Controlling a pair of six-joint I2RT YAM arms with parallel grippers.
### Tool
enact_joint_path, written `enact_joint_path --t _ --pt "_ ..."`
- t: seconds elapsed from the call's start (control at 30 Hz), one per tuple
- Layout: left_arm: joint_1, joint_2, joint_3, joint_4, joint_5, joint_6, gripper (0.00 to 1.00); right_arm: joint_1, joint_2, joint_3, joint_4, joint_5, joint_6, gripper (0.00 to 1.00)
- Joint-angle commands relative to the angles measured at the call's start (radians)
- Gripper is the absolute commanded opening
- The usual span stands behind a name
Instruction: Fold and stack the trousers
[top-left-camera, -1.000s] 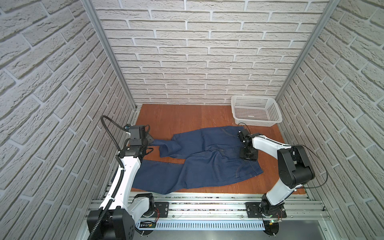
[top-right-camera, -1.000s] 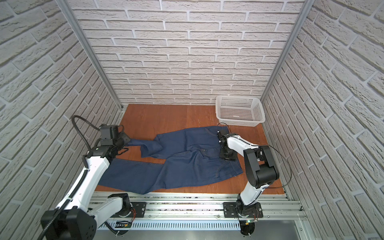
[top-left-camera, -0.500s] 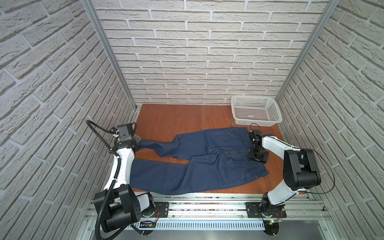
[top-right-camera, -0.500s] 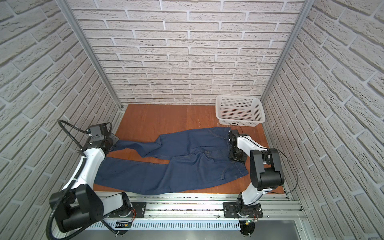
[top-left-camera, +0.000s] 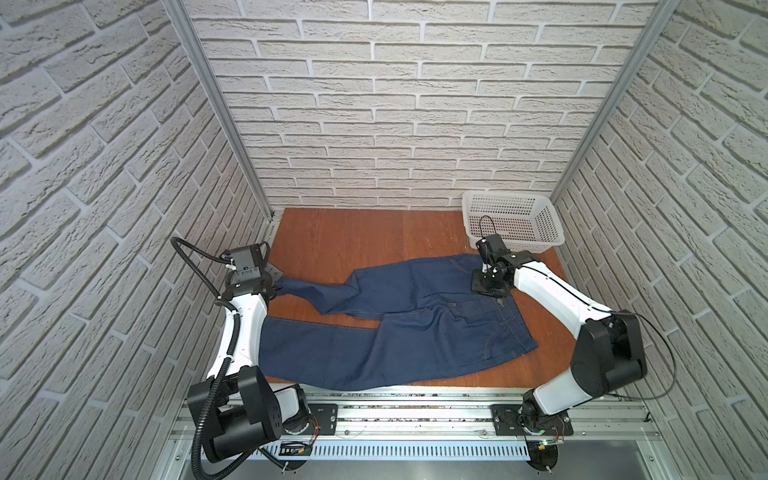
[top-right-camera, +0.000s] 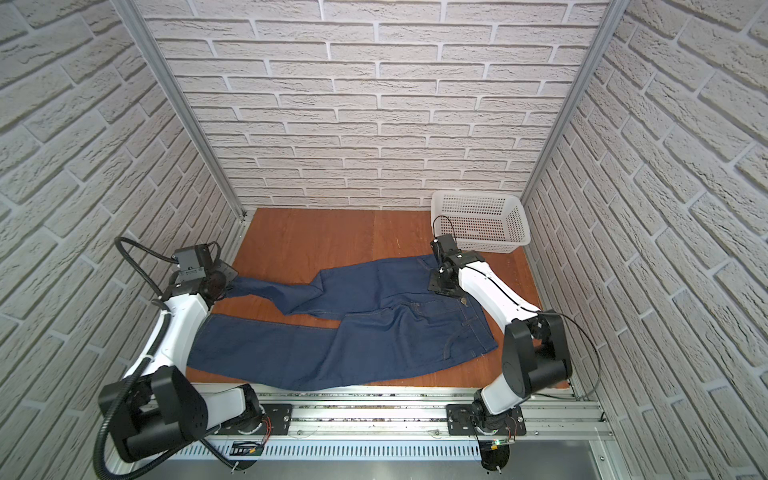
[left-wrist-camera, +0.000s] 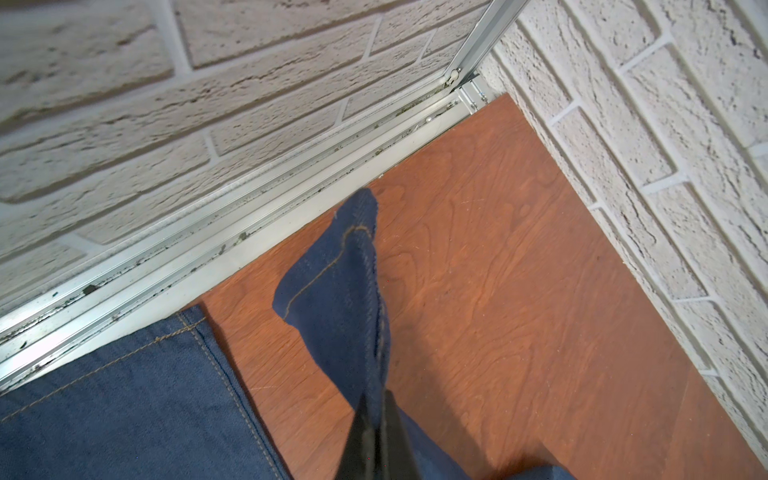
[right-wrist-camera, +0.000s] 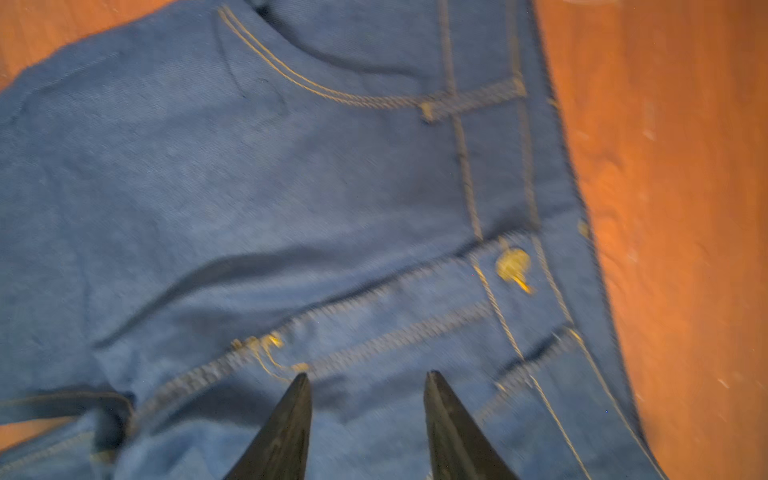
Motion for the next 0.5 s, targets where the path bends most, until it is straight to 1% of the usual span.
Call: enact_joint_path --t 0.0,0.1,0.23,0.37,0.47 --pt "0.006 0.007 0.042 0.023 0.003 0.022 0.00 0.000 0.115 0.037 0.034 -0.018 0.034 0.46" --pt "0.005 0.006 0.053 0.015 0.007 0.026 0.00 0.000 0.203 0.096 0.037 -0.008 0.037 0.46" --pt "0.006 0.005 0.058 0.009 0.008 0.029 0.00 -0.003 0.276 0.143 0.035 0.047 0.036 0.46" --pt "0.007 0.005 0.058 0.008 0.006 0.036 0.00 -0.023 0.324 0.142 0.017 0.100 0.039 0.46" --pt "0.006 0.009 0.058 0.011 0.007 0.042 0.00 -0.071 0.343 0.113 0.003 0.119 0.064 0.46"
